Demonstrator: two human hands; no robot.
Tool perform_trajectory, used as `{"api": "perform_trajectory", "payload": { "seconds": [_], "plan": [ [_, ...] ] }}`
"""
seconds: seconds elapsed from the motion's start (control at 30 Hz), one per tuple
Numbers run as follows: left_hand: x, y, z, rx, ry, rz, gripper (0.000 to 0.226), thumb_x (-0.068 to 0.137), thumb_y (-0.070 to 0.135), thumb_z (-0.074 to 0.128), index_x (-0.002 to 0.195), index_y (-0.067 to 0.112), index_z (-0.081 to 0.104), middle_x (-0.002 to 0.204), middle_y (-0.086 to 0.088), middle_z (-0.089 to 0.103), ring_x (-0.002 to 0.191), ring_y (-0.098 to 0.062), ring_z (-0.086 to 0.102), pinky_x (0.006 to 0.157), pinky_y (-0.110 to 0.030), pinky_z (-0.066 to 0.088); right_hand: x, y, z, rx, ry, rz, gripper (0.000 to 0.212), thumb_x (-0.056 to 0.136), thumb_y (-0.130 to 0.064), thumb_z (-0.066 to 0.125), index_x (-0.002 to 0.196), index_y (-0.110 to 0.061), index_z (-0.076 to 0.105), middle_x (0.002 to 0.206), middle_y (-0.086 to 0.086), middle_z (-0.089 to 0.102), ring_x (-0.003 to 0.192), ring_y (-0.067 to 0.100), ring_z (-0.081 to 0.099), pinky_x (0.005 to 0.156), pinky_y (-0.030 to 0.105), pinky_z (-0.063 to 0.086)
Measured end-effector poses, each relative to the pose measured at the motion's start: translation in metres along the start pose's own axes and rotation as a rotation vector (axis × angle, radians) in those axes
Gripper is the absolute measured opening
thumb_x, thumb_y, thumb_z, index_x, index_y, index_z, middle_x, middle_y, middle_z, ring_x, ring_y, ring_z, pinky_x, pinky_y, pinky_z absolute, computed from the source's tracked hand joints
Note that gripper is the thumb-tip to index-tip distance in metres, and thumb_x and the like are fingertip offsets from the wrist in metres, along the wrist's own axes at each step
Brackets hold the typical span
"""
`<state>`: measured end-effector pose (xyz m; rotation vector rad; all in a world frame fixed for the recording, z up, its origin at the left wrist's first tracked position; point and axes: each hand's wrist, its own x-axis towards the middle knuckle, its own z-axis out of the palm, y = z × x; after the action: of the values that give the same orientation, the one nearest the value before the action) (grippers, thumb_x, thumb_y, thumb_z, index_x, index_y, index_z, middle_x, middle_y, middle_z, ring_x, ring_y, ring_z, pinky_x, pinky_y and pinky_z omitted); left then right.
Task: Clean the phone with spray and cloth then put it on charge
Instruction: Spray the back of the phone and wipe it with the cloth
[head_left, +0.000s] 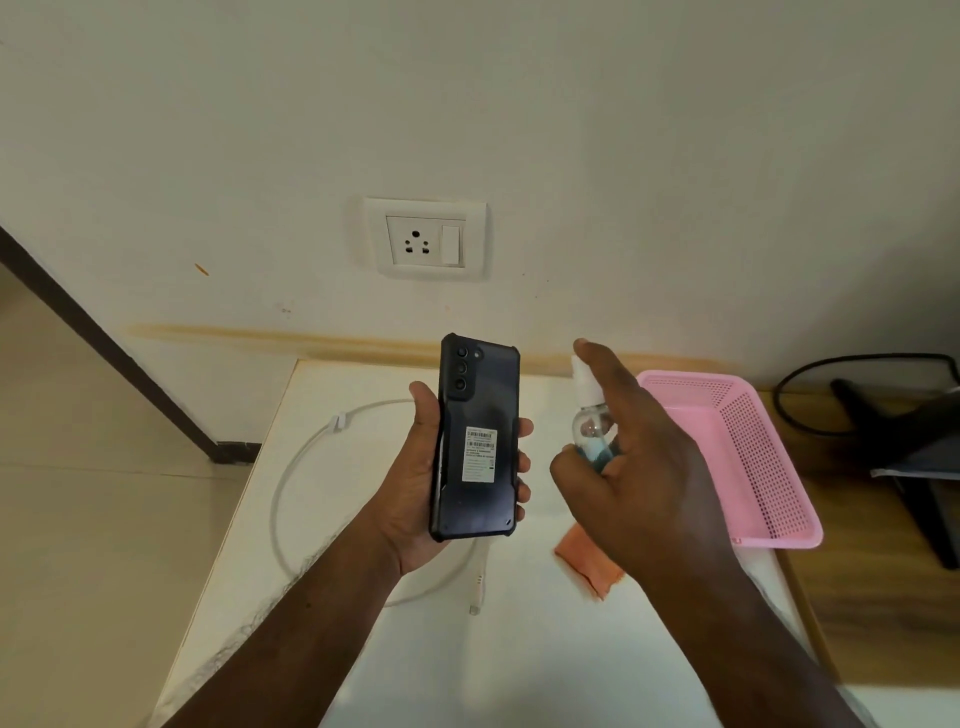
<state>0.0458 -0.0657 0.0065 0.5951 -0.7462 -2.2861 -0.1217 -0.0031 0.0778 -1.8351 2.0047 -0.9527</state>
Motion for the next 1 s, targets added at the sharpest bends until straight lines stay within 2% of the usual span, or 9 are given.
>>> {"api": "perform_trajectory", "payload": {
  "seconds": [0.1, 0.2, 0.23, 0.3, 0.37, 0.43, 0.5, 0.77, 1.0],
  "plan": [
    [0.0, 0.0, 0.001, -0.023, -0.003, -0.021, 0.1, 0.064, 0.086, 0.039, 0.118, 0.007, 0.069, 0.095, -0.018, 0.066, 0.078, -0.031, 0.064, 0.078, -0.041, 0.057, 0.0, 0.005, 0.002, 0.011, 0.022, 0.023, 0.075, 0.079, -0.03, 0.068, 0.136, -0.056, 0.026, 0.106, -0.016, 0.056, 0.073, 0.01, 0.06, 0.069, 0.034, 0.061],
    [-0.001, 0.002, -0.001, -0.013, -0.002, -0.016, 0.102, 0.063, 0.087, 0.041, 0.121, 0.007, 0.067, 0.097, -0.018, 0.065, 0.079, -0.032, 0.065, 0.079, -0.043, 0.056, 0.002, 0.011, 0.003, 0.079, 0.126, 0.024, 0.078, 0.079, -0.031, 0.068, 0.138, -0.056, 0.023, 0.09, -0.015, 0.061, 0.059, 0.007, 0.06, 0.051, 0.012, 0.052],
    [-0.001, 0.002, -0.002, -0.01, -0.004, -0.014, 0.103, 0.063, 0.087, 0.043, 0.123, 0.007, 0.066, 0.098, -0.018, 0.065, 0.08, -0.032, 0.065, 0.08, -0.043, 0.055, 0.003, 0.014, 0.003, 0.104, 0.165, 0.04, 0.079, 0.078, -0.032, 0.067, 0.14, -0.052, 0.021, 0.083, -0.016, 0.058, 0.061, 0.003, 0.062, 0.045, 0.007, 0.046],
    [0.0, 0.003, -0.004, -0.012, -0.015, -0.01, 0.106, 0.063, 0.089, 0.044, 0.126, 0.007, 0.063, 0.099, -0.018, 0.064, 0.081, -0.033, 0.064, 0.081, -0.044, 0.054, 0.006, 0.021, 0.003, 0.131, 0.249, 0.102, 0.078, 0.079, -0.032, 0.07, 0.139, -0.043, 0.023, 0.085, -0.021, 0.055, 0.071, -0.002, 0.063, 0.041, 0.006, 0.042],
    [-0.001, 0.004, -0.006, -0.021, -0.031, -0.005, 0.107, 0.066, 0.091, 0.041, 0.128, 0.006, 0.061, 0.1, -0.018, 0.064, 0.082, -0.033, 0.064, 0.082, -0.045, 0.054, 0.01, 0.029, 0.004, 0.059, 0.32, 0.145, 0.068, 0.081, -0.035, 0.073, 0.133, -0.035, 0.029, 0.094, -0.012, 0.061, 0.067, 0.012, 0.064, 0.05, 0.015, 0.052],
    [-0.001, 0.005, -0.007, -0.034, -0.044, 0.0, 0.108, 0.068, 0.092, 0.039, 0.128, 0.005, 0.061, 0.101, -0.018, 0.063, 0.083, -0.033, 0.064, 0.083, -0.045, 0.054, 0.016, 0.04, 0.005, 0.004, 0.351, 0.202, 0.061, 0.082, -0.041, 0.071, 0.128, -0.033, 0.032, 0.105, -0.003, 0.062, 0.077, 0.018, 0.064, 0.064, 0.036, 0.061],
    [-0.001, 0.004, -0.008, -0.039, -0.048, 0.013, 0.108, 0.069, 0.092, 0.037, 0.128, 0.005, 0.062, 0.101, -0.019, 0.063, 0.084, -0.033, 0.063, 0.083, -0.046, 0.053, 0.021, 0.053, 0.008, 0.01, 0.333, 0.238, 0.059, 0.083, -0.045, 0.07, 0.127, -0.033, 0.033, 0.108, -0.002, 0.062, 0.085, 0.021, 0.064, 0.07, 0.042, 0.061],
    [0.0, 0.003, -0.008, -0.041, -0.045, 0.048, 0.11, 0.067, 0.09, 0.047, 0.134, 0.003, 0.058, 0.104, -0.021, 0.064, 0.086, -0.035, 0.064, 0.084, -0.047, 0.055, 0.033, 0.102, 0.041, -0.083, 0.148, 0.303, 0.059, 0.081, -0.041, 0.074, 0.129, -0.022, 0.044, 0.115, 0.0, 0.061, 0.101, 0.021, 0.063, 0.087, 0.044, 0.056],
    [0.001, 0.004, -0.01, -0.063, -0.049, 0.038, 0.111, 0.066, 0.092, 0.048, 0.133, 0.004, 0.059, 0.104, -0.02, 0.065, 0.087, -0.036, 0.064, 0.083, -0.047, 0.055, 0.051, 0.108, 0.058, -0.148, 0.146, 0.392, 0.052, 0.083, -0.031, 0.075, 0.123, -0.025, 0.043, 0.113, -0.001, 0.064, 0.094, 0.021, 0.065, 0.084, 0.036, 0.053]
  ]
}}
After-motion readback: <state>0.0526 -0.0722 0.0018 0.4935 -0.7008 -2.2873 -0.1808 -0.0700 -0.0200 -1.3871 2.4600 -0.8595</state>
